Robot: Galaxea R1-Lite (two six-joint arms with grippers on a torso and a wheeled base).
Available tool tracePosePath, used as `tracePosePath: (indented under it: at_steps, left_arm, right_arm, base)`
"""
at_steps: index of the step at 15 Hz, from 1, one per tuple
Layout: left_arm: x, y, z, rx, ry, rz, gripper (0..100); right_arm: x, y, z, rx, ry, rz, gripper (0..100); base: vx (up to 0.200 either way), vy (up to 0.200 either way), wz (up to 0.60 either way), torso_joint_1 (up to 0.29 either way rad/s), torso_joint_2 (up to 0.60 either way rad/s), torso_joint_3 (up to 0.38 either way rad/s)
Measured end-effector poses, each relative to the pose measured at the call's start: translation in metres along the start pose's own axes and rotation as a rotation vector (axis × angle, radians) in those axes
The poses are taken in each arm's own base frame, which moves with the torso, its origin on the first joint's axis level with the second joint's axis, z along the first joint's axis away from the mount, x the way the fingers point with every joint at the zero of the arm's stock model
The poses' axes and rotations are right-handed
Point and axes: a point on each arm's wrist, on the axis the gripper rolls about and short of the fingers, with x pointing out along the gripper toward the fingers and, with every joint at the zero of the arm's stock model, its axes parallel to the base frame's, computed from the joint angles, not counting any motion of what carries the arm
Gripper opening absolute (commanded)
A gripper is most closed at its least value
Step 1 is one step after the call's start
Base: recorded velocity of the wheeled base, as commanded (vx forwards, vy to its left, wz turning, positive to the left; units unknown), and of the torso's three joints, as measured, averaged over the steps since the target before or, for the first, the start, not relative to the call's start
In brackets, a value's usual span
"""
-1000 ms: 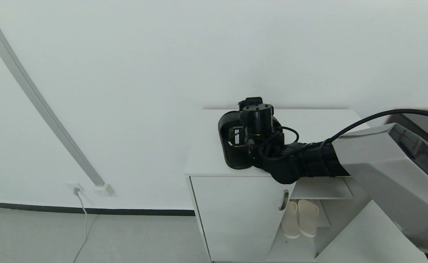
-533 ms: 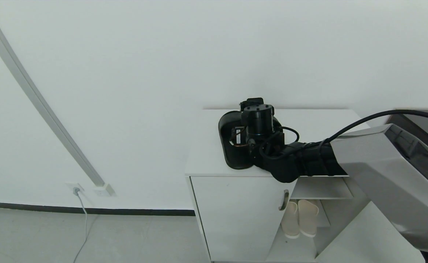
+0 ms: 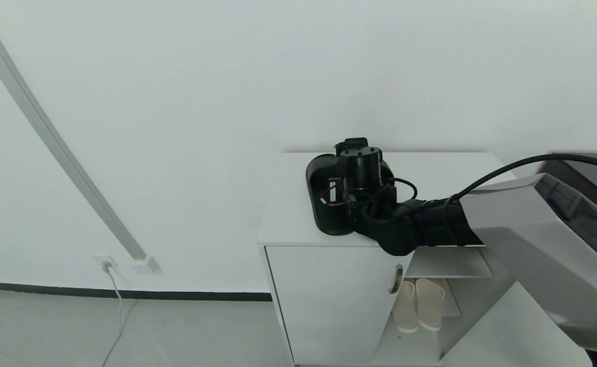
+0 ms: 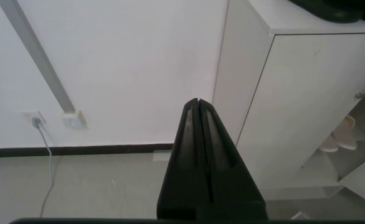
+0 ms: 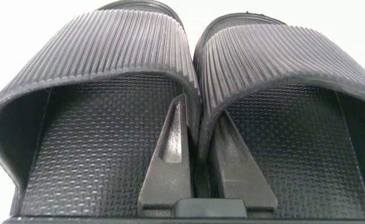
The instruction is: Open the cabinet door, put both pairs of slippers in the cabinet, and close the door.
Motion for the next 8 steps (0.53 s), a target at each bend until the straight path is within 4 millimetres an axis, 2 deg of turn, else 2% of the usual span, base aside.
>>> tracePosePath:
  at_steps: [4, 8]
  left_arm:
    - [0.000, 0.000, 0.000, -0.001, 0.000, 0.000, 0]
    - [0.000, 0.000, 0.000, 0.001, 0.000, -0.001, 0]
  right_arm:
    - [-0.018, -0.003, 0.000, -0.015, 0.023, 0.022, 0]
    - [-0.058, -0.025, -0.010, -0.042, 0.064, 0.147, 0]
  base:
    - [0.000, 0.000, 0.00, 0.000, 0.00, 0.000]
    - [0.000, 0.000, 0.00, 0.000, 0.00, 0.000]
